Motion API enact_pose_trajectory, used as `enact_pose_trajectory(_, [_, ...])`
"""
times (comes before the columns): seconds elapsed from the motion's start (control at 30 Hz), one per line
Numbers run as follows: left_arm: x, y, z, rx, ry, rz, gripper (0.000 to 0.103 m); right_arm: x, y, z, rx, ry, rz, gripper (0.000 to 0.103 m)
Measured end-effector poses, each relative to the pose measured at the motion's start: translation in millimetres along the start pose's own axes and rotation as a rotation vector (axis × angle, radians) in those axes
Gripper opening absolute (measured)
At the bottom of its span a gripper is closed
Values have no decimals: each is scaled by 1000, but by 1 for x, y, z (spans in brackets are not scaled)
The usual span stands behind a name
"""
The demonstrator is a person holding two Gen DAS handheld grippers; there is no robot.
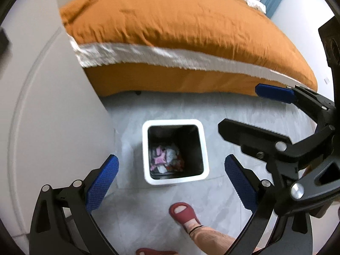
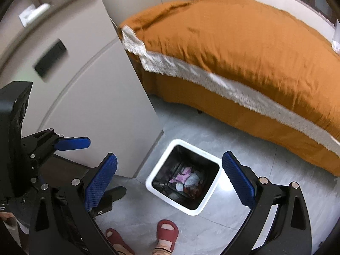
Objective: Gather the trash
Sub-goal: 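Return both open tools from the bin to the desk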
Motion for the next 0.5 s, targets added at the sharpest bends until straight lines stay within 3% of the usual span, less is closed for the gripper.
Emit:
enact_pose_trajectory(0.27, [-85, 15, -4, -39, 46, 96, 98, -74, 42, -33, -57, 22, 115, 98])
enact_pose_trajectory(0.5, [-172, 34, -11, -95, 93, 228, 98, -137, 80, -68, -96, 54, 230, 98])
Point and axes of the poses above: each gripper's, at about its wrist camera, not at the fingertips, and x roughly the way its jaws point, z to its right, y to its top, the point moved 8 cm from there along x, roughly the way its jaws point, and after that the axes turned 4 degrees about z, right-handed, at the moved point
